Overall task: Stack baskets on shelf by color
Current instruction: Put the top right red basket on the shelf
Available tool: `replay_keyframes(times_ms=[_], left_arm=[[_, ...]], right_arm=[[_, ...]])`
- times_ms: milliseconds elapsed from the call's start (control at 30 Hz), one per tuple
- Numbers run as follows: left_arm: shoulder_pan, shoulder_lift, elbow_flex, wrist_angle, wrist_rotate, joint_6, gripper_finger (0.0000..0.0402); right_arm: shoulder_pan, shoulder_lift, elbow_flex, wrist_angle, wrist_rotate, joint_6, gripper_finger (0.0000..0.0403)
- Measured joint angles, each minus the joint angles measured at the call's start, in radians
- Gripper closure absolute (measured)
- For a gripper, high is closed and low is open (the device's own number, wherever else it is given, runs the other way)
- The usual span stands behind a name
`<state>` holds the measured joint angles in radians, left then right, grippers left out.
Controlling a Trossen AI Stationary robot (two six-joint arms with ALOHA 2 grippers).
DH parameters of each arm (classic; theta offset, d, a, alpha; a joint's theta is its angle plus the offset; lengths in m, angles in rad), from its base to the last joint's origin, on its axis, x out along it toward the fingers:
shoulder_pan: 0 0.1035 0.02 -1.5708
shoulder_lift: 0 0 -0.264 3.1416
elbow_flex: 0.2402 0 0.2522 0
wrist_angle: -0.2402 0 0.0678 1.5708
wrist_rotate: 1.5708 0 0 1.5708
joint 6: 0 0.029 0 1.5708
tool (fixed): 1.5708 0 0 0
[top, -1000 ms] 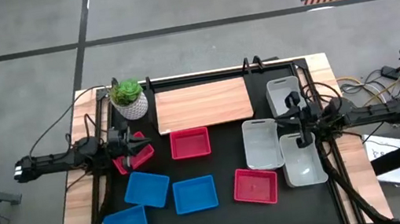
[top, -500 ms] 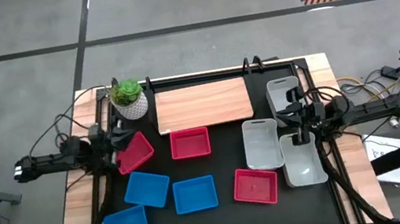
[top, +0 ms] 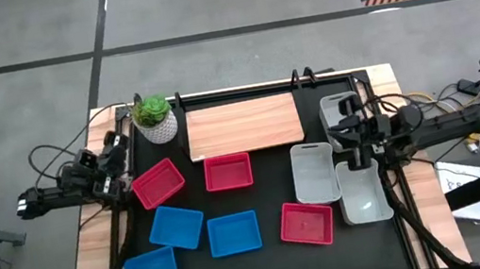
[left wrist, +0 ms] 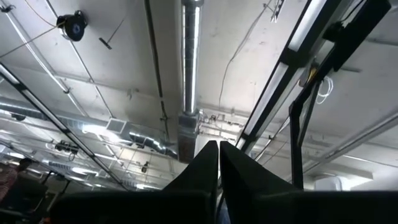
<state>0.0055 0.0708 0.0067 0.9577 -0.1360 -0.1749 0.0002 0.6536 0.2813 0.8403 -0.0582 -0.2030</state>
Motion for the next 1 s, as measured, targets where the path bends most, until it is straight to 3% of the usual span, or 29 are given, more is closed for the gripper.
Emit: replay_keyframes(times_ms=[300, 767, 1000], left_arm=[[0.0, 0.006, 0.0, -0.148, 0.011, -0.001, 0.0402], [0.0, 0.018, 0.0, -0.157, 0.023, -0.002, 0.0402], [0.0, 0.021, 0.0, -0.16, 0.023, -0.003, 0.0402]], right_arm=[[0.02, 0.229, 0.227, -0.225, -0.002, -0.07, 0.0374], [0.061, 0.503, 0.534, -0.417, -0.001, -0.162, 0.0374], [0.061, 0.608, 0.738, -0.663, 0.009, -0.223, 0.0374]])
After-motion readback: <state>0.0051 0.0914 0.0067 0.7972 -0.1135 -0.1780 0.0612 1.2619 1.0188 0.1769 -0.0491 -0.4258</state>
